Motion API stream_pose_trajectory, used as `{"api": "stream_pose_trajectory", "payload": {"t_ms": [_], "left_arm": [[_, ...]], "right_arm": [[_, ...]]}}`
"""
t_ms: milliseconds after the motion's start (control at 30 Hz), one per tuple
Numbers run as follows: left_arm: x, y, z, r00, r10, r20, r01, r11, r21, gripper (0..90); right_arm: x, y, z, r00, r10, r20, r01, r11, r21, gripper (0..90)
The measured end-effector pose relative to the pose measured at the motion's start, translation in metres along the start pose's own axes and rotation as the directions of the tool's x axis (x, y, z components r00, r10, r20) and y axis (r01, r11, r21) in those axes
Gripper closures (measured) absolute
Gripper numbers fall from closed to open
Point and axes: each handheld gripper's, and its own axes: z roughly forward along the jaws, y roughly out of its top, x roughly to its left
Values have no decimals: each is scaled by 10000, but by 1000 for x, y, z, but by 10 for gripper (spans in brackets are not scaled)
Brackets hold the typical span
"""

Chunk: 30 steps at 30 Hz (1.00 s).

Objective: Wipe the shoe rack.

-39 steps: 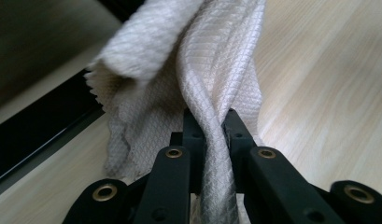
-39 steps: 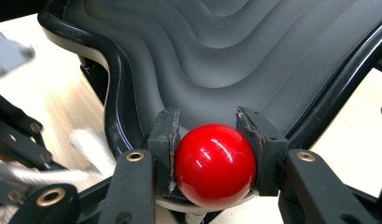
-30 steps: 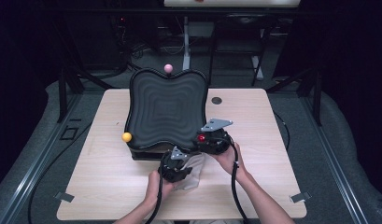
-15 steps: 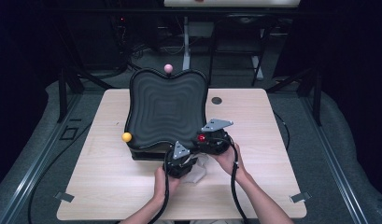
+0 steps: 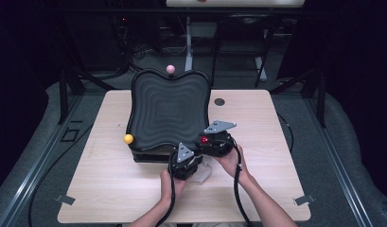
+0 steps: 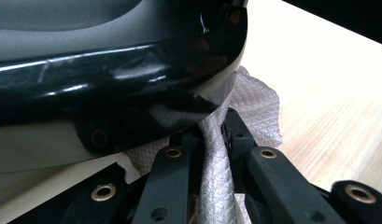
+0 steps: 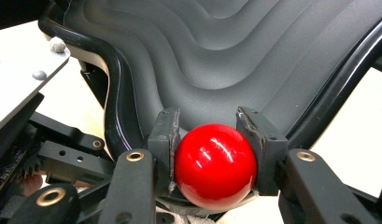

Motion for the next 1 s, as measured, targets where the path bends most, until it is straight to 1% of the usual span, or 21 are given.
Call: {"api": "stream_pose_trajectory", "payload": {"t_ms": [133, 233, 267, 300, 333, 400, 467, 567, 700, 767, 867, 1000], "left_arm": [[-2, -1, 2, 10000, -33, -85, 33, 10000, -73, 819], [-1, -2, 2, 10000, -47, -50, 47, 10000, -29, 819], [-2, -3, 2, 10000, -54, -63, 53, 10000, -8, 819], [-2, -3, 3, 10000, 34, -93, -33, 10000, 53, 819], [-2, -4, 4, 9999, 11, -148, -11, 10000, 9, 819], [-4, -5, 6, 9998, -76, -185, 77, 9999, 74, 819], [-4, -7, 7, 9998, -15, -206, 19, 9998, 208, 819], [-3, -10, 10, 9996, -78, -254, 86, 9994, 334, 819], [-3, -14, 13, 9993, -231, -280, 244, 9987, 454, 820], [-2, -14, 14, 9995, -190, -272, 204, 9983, 537, 820], [-3, -15, 13, 9994, -251, -257, 265, 9982, 538, 819], [-4, -13, 11, 9993, -62, -364, 75, 9994, 341, 818]], "right_arm": [[0, 0, 0, 10000, -2, -11, 2, 10000, -1, 600], [0, 0, 0, 10000, -16, -13, 16, 10000, 5, 600], [0, 0, 0, 10000, -18, -7, 18, 10000, 11, 600], [0, 0, 0, 10000, 3, -15, -3, 10000, 13, 600], [0, 0, 0, 10000, -10, -9, 10, 10000, 12, 600], [0, 0, 0, 10000, -11, 17, 11, 10000, 33, 600], [0, 0, 0, 10000, 2, 19, -2, 10000, 25, 600], [0, 0, 0, 10000, 9, 11, -9, 10000, 13, 600], [0, 0, 0, 10000, 7, -20, -7, 10000, 14, 600], [0, 0, 0, 10000, 10, -23, -10, 10000, 24, 600], [0, 0, 0, 10000, 10, -24, -10, 10000, 38, 600], [0, 0, 0, 10000, 18, -38, -18, 10000, 24, 600]]}}
